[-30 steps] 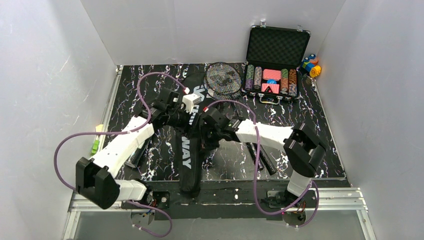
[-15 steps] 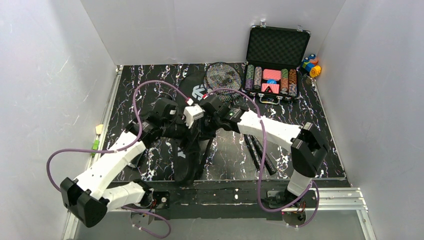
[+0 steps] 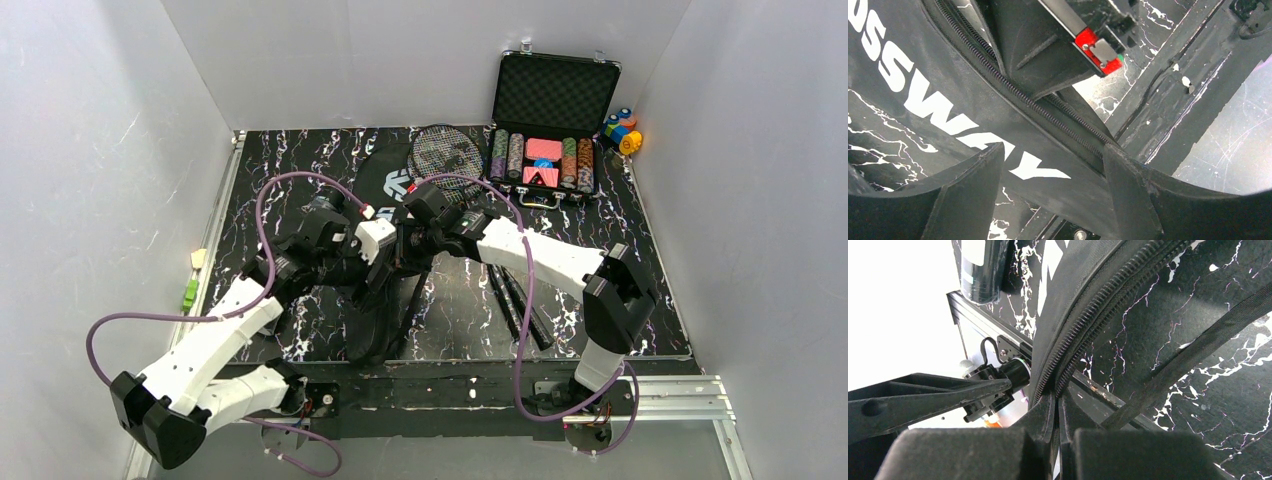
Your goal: Pack up the badminton gear
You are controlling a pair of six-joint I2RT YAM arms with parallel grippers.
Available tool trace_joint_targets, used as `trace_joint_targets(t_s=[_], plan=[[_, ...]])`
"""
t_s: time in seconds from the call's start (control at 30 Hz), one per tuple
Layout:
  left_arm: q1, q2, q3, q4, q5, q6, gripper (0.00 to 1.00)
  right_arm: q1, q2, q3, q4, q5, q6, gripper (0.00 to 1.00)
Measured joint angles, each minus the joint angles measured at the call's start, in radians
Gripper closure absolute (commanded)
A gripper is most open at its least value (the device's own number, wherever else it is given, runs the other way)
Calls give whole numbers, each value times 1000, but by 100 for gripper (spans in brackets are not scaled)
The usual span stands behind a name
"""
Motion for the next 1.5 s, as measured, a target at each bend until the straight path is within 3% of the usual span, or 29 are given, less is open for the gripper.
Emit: trace_joint_targets(t_s=[0.2,0.5,0.77,1.13,1.5], plan=[[0,36,0,1,3,-40,34,0,4,8,0,1,1,99],[-1,77,-16,0,-69,-34,79,14,16,16,4,7,1,99],[0,58,-27,0,-194,-10,100,15,16,-19,27,7,2,99],[0,31,51,18,-314,-21,100,5,-11,-190,75,-8,21,99],[0,-43,262,6,-443,26,100,-25,-32,-217,153,-115,25,99]])
